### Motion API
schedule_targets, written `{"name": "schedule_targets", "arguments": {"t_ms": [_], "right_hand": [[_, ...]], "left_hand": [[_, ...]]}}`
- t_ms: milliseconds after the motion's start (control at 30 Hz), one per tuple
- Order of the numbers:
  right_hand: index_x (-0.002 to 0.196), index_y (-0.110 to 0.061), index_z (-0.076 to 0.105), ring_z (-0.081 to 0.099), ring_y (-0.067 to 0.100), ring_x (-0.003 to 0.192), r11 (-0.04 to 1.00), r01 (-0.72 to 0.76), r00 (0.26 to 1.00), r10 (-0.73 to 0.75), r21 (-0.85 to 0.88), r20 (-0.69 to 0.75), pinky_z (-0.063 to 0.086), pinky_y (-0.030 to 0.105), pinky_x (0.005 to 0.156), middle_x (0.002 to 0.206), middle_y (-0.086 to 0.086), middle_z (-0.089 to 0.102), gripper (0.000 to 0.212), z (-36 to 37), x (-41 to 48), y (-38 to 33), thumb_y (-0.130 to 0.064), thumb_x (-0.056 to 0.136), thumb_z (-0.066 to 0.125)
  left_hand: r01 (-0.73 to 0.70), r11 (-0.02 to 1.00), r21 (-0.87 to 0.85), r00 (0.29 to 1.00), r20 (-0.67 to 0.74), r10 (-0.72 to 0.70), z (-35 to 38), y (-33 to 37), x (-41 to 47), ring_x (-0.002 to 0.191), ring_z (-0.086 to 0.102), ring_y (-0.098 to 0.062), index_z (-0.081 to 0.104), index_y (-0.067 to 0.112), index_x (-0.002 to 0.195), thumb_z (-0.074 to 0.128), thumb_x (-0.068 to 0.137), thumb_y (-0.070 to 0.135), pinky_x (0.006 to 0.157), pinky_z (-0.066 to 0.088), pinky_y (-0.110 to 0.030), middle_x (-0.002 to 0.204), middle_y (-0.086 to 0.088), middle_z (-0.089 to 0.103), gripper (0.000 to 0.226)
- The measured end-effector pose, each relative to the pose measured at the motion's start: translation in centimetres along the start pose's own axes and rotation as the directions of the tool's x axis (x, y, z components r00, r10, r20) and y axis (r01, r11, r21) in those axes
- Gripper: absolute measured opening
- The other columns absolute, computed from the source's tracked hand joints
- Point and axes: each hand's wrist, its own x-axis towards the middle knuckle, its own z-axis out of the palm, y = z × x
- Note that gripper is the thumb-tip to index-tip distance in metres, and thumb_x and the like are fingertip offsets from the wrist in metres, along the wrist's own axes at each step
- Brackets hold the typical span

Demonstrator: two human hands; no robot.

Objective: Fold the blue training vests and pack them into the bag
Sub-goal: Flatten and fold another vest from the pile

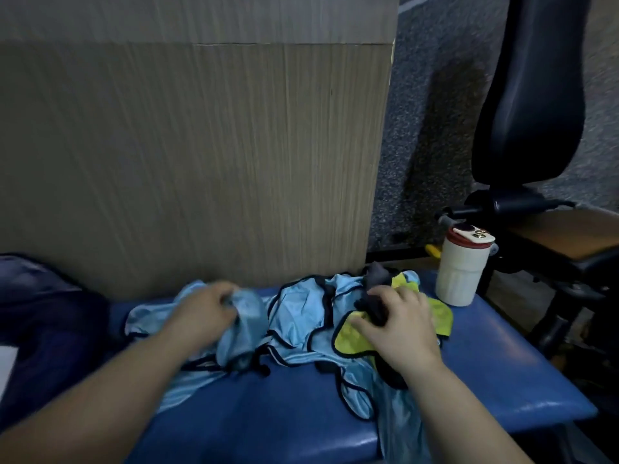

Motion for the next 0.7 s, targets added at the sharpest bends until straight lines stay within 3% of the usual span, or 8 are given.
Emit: {"name": "schedule_targets", "arguments": {"t_ms": [67,133,200,267,400,467,567,700], "right_hand": [[0.129,-0.046,0.05,0.025,0.022,0.133,0.987,0.098,0.987,-0.08,-0.124,0.137,0.032,0.048,0.104,0.137,-0.006,0.038,0.073,0.7,-0.8,-1.0,-0.078,0.064,0.058],[0.141,-0.051,0.035,-0.001,0.028,0.146,0.958,0.198,0.923,-0.11,-0.209,0.37,0.012,0.059,0.115,0.157,-0.008,0.011,0.082,1.7,-1.7,-1.6,-0.079,0.068,0.06],[0.146,-0.053,0.025,-0.022,0.035,0.146,0.922,0.284,0.852,-0.116,-0.264,0.511,-0.006,0.069,0.112,0.162,-0.011,-0.008,0.08,2.8,-2.3,-1.6,-0.076,0.076,0.056],[0.146,-0.053,0.025,-0.03,0.038,0.143,0.898,0.316,0.821,-0.097,-0.306,0.563,-0.01,0.073,0.109,0.162,-0.013,-0.014,0.069,3.4,-2.4,-1.4,-0.072,0.084,0.05],[0.139,-0.049,0.043,-0.026,0.032,0.146,0.913,0.183,0.867,0.024,-0.364,0.498,-0.003,0.069,0.113,0.162,-0.017,-0.006,0.048,3.6,-1.3,0.0,-0.064,0.093,0.042],[0.136,-0.047,0.048,-0.021,0.028,0.148,0.92,0.071,0.906,0.101,-0.385,0.41,0.004,0.066,0.115,0.162,-0.018,-0.001,0.042,3.5,-0.5,1.1,-0.059,0.096,0.041],[0.137,-0.046,0.048,-0.019,0.026,0.149,0.907,-0.039,0.917,0.2,-0.42,0.345,0.009,0.064,0.115,0.163,-0.016,0.0,0.04,3.3,0.5,2.3,-0.054,0.098,0.04],[0.137,-0.046,0.047,-0.012,0.026,0.15,0.927,-0.095,0.92,0.22,-0.363,0.323,0.008,0.066,0.114,0.163,-0.009,0.01,0.043,2.6,1.1,1.0,-0.045,0.094,0.052]], "left_hand": [[0.039,0.998,0.059,0.98,0.191,-0.05,2.3,-1.8,-1.1,0.094,0.061,-0.015,0.06,0.021,0.111,0.057,0.086,0.015,0.085,0.05,-0.033,0.105,0.001,0.066,0.026],[0.075,0.996,0.047,0.962,0.26,-0.085,3.4,-2.8,-1.5,0.102,0.059,-0.014,0.055,0.03,0.118,0.061,0.075,0.027,0.09,0.049,-0.03,0.11,0.005,0.063,0.044],[0.083,0.996,0.021,0.945,0.317,-0.086,4.2,-4.0,-1.7,0.101,0.055,-0.012,0.05,0.042,0.1,0.059,0.06,0.044,0.092,0.047,-0.03,0.102,0.015,0.059,0.041],[0.076,0.995,-0.062,0.945,0.324,-0.052,5.2,-5.1,-2.2,0.11,0.05,-0.013,0.051,0.046,0.106,0.062,0.056,0.064,0.101,0.041,-0.037,0.108,0.019,0.058,0.055],[-0.009,1.0,-0.025,0.981,0.194,0.014,6.3,-6.8,-2.4,0.114,0.05,-0.006,0.054,0.048,0.111,0.033,0.049,0.102,0.106,0.032,-0.04,0.114,0.021,0.059,0.084],[-0.053,0.992,0.118,0.991,0.129,0.037,6.3,-6.7,-2.9,0.124,0.045,-0.008,0.051,0.047,0.12,0.026,0.054,0.098,0.11,0.029,-0.042,0.125,0.021,0.054,0.087],[-0.016,0.938,0.345,0.995,0.095,-0.018,6.3,-7.2,-3.5,0.144,0.014,-0.008,0.026,0.044,0.146,0.014,0.054,0.085,0.118,0.008,-0.043,0.15,0.025,0.025,0.101],[-0.006,0.937,0.35,0.988,0.146,-0.049,6.2,-7.3,-4.3,0.148,0.007,-0.011,0.009,0.039,0.152,0.003,0.052,0.079,0.118,0.005,-0.042,0.159,0.016,0.015,0.108]]}}
